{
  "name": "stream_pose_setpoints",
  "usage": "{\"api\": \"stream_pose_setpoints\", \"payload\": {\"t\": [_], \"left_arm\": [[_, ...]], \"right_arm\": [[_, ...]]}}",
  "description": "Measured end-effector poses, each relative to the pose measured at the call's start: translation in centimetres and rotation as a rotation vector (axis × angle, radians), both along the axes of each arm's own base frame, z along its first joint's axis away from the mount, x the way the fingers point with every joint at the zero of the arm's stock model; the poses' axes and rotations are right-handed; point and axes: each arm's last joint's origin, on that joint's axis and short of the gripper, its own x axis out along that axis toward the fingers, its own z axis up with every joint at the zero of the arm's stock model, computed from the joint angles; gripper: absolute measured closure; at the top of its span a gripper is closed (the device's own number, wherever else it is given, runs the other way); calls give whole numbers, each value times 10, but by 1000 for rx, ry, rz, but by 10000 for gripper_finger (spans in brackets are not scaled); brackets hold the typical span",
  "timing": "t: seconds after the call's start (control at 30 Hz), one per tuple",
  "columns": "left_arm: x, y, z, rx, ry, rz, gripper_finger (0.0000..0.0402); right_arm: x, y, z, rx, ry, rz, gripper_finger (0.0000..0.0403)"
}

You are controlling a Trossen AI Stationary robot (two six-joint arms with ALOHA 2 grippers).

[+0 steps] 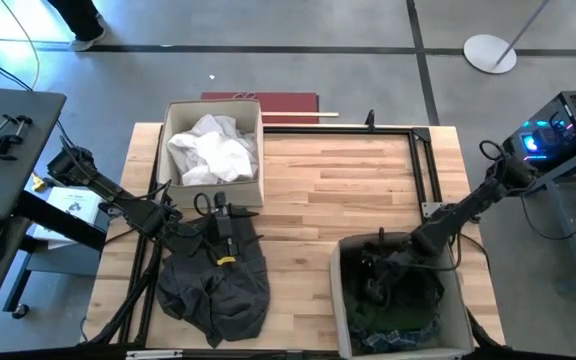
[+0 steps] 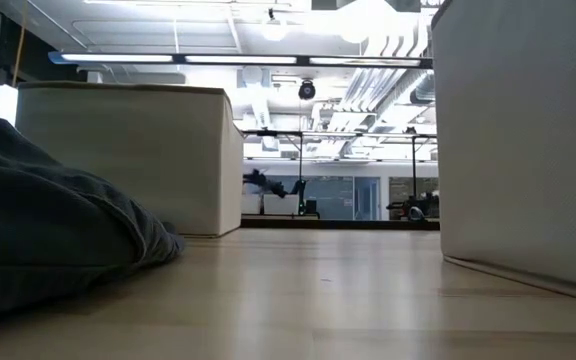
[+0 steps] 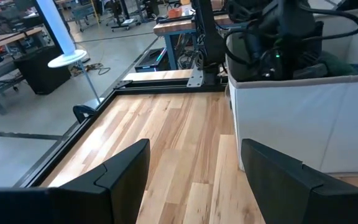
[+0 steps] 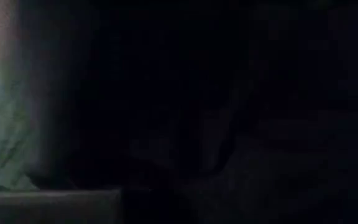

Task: Sort clothes
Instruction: Put the black underwear into the bottom laundry bin

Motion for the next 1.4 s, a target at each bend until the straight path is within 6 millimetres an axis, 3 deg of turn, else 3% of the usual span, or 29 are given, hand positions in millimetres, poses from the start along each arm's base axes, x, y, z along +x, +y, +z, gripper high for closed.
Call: {"api": "stream_pose_setpoints", "payload": {"t": [0.17, 0.37, 0.53, 0.67, 0.77, 0.83, 1.0, 1.07, 1.17, 1.3, 1.4], "left_arm": [[0, 0, 0, 0, 0, 0, 158], [0, 0, 0, 0, 0, 0, 158], [0, 0, -1, 3, 6, 0, 158], [-1, 1, -4, -3, 28, 6, 158], [-2, 1, -6, -20, 49, 17, 158], [-4, 2, -10, -47, 71, 30, 158], [-20, 0, -31, -20, 307, -20, 158], [-32, -2, -41, -8, 430, -34, 158], [-47, -3, -49, -128, 555, -14, 158], [-58, -9, -54, -362, 699, -34, 158], [-60, -10, -59, -282, 722, -19, 158]], "right_arm": [[8, 6, 20, -31, -48, 126, 284], [19, 19, 94, -182, -110, 187, 284], [4, 26, 158, -242, -97, 96, 284], [-16, 43, 181, -161, -115, -7, 284], [-31, 55, 177, -144, -83, -16, 284], [-40, 61, 162, -161, -18, -51, 284], [-49, 65, 101, -151, 199, -177, 284], [-47, 60, 73, -212, 191, -212, 284], [-39, 51, 44, -189, 152, -215, 282], [-22, 45, 43, -110, 61, -107, 263], [-13, 38, 57, -160, -40, -19, 241]]}}
